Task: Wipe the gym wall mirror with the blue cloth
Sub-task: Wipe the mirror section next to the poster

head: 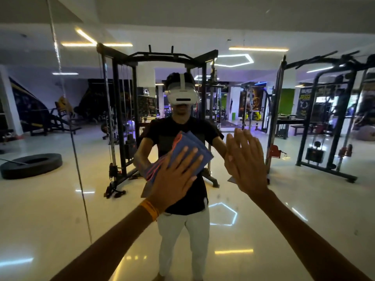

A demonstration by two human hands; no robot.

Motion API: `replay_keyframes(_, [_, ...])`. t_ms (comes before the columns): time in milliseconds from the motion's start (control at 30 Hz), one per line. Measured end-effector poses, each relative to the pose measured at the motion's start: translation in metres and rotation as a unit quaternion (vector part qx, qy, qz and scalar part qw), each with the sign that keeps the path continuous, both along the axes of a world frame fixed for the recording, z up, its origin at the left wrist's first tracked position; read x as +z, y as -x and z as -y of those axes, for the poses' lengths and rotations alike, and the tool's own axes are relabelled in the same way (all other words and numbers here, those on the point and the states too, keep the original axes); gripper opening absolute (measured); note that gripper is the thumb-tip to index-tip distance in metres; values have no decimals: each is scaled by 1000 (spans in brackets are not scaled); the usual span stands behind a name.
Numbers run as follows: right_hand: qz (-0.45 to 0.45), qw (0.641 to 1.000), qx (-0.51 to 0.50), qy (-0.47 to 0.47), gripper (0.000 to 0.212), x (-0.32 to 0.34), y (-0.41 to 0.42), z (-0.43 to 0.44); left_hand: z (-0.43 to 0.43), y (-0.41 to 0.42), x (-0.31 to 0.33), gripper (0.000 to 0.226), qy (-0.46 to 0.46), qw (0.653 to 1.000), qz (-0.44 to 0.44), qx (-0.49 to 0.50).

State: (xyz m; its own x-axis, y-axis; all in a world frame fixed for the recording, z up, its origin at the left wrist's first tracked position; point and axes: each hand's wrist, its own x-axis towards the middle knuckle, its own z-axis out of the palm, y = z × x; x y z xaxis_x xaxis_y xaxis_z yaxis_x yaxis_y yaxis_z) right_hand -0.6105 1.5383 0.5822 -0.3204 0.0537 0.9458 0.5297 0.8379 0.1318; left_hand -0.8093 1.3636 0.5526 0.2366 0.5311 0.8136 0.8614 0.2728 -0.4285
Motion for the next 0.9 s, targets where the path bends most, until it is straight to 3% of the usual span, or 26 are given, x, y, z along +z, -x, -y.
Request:
replay_keyframes(67, [26,999,25,-14,54,-15,-14,-7,1,-1,-22,59,23,999,-40,19])
replay_keyframes(133, [48,998,26,-29,52,-24,-22,-17,-1,-3,-3,61,-6,999,-29,19])
replay_keyframes(233, [35,998,35,-46,53,-27,-24,-31,-10,-7,55,68,-107,992,69,12])
replay_keyframes(300, [6,999,36,-34,55,-27,-23,-40,-21,-15,58,66,-148,981,122,-1])
replay_keyframes(500, [9,998,48,-37,57,-72,-29,-59,-26,-48,-104,62,15,998,41,39])
replay_keyframes(600, [29,996,51,-66,57,-78,-40,-72,-29,-41,-55,64,-26,999,16,37])
replay_keyframes(667, [22,995,47,-80,55,-78,-41,-74,-37,-40,-8,68,-94,993,61,20])
replay_keyframes(733, [2,996,49,-77,54,-80,-37,-70,-46,-48,-4,69,-116,987,112,-9])
replay_keyframes(900, [1,996,57,-62,55,-90,-34,-67,-43,-67,-149,62,47,996,74,21])
